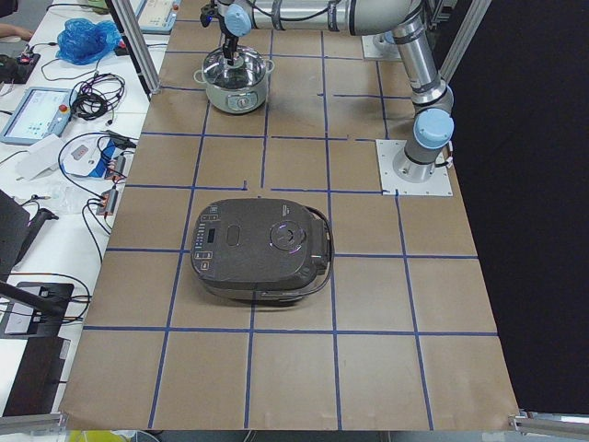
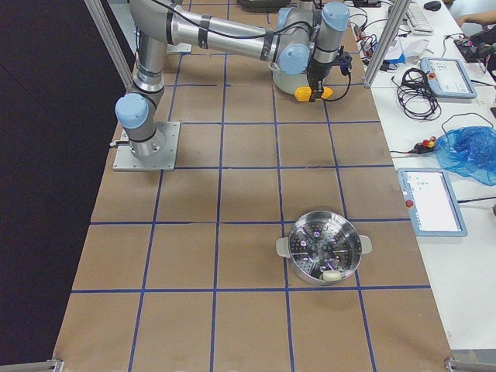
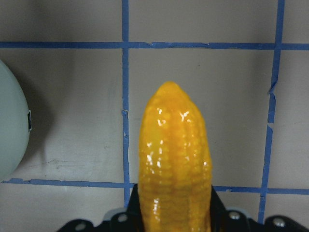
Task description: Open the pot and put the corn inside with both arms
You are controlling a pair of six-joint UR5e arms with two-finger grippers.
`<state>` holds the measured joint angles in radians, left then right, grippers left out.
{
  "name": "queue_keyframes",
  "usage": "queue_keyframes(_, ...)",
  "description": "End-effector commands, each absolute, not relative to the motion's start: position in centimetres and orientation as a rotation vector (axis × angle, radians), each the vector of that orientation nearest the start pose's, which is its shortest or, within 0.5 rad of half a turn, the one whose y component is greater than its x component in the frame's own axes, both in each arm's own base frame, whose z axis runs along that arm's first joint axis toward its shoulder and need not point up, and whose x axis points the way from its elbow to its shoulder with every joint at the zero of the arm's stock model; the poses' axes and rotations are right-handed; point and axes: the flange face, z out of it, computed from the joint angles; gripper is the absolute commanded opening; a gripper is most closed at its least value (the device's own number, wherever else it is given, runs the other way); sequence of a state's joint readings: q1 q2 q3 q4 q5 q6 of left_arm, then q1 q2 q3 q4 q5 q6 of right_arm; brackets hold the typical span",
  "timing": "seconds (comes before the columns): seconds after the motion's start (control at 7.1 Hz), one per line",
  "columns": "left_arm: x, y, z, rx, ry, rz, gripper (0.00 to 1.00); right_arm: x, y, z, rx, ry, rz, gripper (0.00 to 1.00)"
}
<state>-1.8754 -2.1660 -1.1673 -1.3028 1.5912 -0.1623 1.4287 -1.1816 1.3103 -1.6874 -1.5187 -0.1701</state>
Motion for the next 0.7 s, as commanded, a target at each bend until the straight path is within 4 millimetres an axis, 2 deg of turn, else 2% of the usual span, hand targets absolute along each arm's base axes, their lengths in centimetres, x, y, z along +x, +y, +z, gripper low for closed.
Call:
queue_keyframes(0.0,-34.3,-65.2,35.9,0.222,3.12,-0.098,0.02,4.7,-66.1,40.6,-0.042,3.088,0.006,0.09)
queue_keyframes(0.14,-34.3,-65.3,36.5,0.222,3.124,-0.114,0.01,4.7,-66.0,40.7,-0.045,3.088,0.004,0.09)
queue_keyframes(0.28,-33.8,-64.6,38.3,0.219,3.123,-0.122,0.01,5.3,-66.0,40.9,-0.052,3.087,-0.003,0.09)
queue_keyframes(0.42,-32.8,-62.8,41.8,0.231,3.115,-0.094,0.01,8.1,-65.9,41.5,-0.048,3.088,-0.03,0.09)
queue_keyframes(0.56,-28.6,-62.0,45.3,0.146,3.113,-0.066,0.01,10.7,-66.1,41.5,0.005,3.049,-0.035,0.08)
